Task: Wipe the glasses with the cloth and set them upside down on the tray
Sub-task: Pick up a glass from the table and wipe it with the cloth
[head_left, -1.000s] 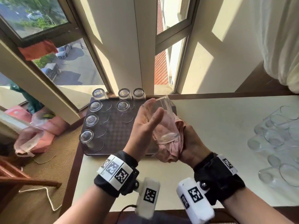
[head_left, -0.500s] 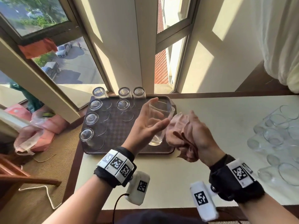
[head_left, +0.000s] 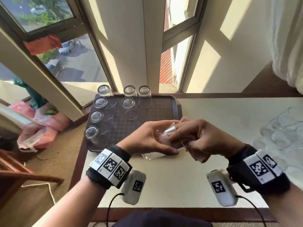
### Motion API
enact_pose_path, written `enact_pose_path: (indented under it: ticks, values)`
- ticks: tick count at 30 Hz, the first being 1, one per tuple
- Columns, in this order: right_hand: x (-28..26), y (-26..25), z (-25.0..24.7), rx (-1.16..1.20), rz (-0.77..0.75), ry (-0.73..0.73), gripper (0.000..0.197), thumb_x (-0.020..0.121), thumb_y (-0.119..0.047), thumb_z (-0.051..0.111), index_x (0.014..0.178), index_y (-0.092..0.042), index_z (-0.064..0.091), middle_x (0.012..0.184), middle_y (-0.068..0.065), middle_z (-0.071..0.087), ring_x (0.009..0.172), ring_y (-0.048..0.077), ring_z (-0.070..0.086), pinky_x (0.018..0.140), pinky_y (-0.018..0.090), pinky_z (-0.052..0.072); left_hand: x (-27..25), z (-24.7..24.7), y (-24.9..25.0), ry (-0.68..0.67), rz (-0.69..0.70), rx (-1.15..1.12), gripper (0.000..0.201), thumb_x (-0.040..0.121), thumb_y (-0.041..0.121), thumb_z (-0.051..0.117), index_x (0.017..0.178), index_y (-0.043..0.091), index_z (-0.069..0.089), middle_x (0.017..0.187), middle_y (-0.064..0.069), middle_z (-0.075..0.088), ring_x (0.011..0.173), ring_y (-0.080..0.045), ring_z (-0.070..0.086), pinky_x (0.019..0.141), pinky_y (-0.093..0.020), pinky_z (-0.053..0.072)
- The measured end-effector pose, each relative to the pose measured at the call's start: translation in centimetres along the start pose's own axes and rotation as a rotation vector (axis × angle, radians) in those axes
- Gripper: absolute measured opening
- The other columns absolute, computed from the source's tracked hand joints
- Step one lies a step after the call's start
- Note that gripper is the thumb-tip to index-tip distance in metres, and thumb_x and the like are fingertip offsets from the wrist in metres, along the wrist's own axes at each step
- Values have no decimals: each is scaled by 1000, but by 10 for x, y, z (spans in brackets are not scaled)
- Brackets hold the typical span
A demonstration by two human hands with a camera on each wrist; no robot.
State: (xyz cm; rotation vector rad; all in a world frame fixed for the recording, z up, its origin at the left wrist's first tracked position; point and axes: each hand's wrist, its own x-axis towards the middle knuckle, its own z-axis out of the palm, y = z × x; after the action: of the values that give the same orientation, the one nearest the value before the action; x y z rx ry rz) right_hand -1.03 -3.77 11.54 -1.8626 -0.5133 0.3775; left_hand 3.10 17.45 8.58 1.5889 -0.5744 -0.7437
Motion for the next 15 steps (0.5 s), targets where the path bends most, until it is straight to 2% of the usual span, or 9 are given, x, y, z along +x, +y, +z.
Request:
enact_pose_path:
  ticks: [2, 5, 7, 8, 9, 11, 12, 13, 15]
  values:
    - [4, -3, 2, 11, 0, 92, 42, 69, 8, 54, 103, -8, 73, 93, 1, 73, 92, 16, 67, 80, 29, 56, 0, 1, -1, 19, -12, -94, 71, 68, 8, 88, 131, 24, 61, 124, 1, 71, 111, -11, 65, 98, -26, 48]
    - [3, -1, 7, 28, -55, 425, 36, 68, -9, 73, 99, -12, 55, 90, 6, 70, 79, 19, 72, 67, 34, 60, 0, -1, -1, 42, -10, -219, 76, 63, 21, 92, 132, 16, 61, 118, -5, 71, 106, -15, 66, 94, -27, 51]
    - [2, 4, 14, -2, -89, 611, 33, 67, -28, 83, 88, -15, 61, 79, 2, 68, 65, 10, 68, 56, 25, 54, 0, -3, 0, 40, 11, -264, 81, 64, 30, 92, 135, 13, 58, 124, -10, 69, 110, -19, 66, 94, -28, 52]
    - [2, 6, 19, -26, -93, 661, 28, 68, -36, 82, 84, -17, 68, 78, -4, 68, 64, 8, 66, 55, 25, 52, 0, -4, 1, 34, 18, -272, 82, 64, 32, 90, 137, 11, 57, 126, -12, 68, 111, -21, 66, 94, -29, 52]
    - [2, 8, 23, -69, -99, 678, 23, 72, -40, 79, 84, -22, 74, 82, -11, 68, 73, 12, 67, 58, 30, 53, 0, -4, 1, 28, 24, -278, 83, 65, 32, 89, 138, 10, 56, 128, -15, 67, 112, -22, 66, 95, -30, 52]
    - [-2, 10, 25, -100, -96, 588, 21, 82, -41, 67, 94, -26, 78, 98, -21, 70, 103, 22, 63, 78, 45, 54, 0, -4, 1, 32, 24, -297, 85, 64, 35, 91, 138, 11, 56, 129, -19, 66, 113, -24, 66, 96, -30, 52]
    - [-5, 10, 21, -30, -67, 474, 31, 85, -40, 60, 103, -22, 77, 108, -18, 71, 115, 24, 58, 92, 45, 50, -1, -4, 1, 37, 17, -309, 84, 63, 38, 91, 136, 12, 57, 127, -17, 67, 112, -24, 66, 95, -29, 53]
    - [-9, 9, 16, 81, -44, 319, 40, 85, -38, 57, 113, -15, 73, 118, -9, 71, 124, 24, 55, 101, 41, 46, -1, -4, 1, 39, 10, -317, 82, 63, 40, 91, 134, 14, 59, 124, -14, 69, 111, -22, 67, 94, -28, 53]
    - [-13, 6, 9, 221, -44, 40, 50, 84, -27, 65, 128, -3, 62, 130, 8, 65, 128, 25, 56, 104, 35, 46, -2, -4, 3, 37, -9, -298, 75, 62, 45, 90, 127, 18, 64, 117, -11, 71, 106, -20, 68, 91, -27, 54]
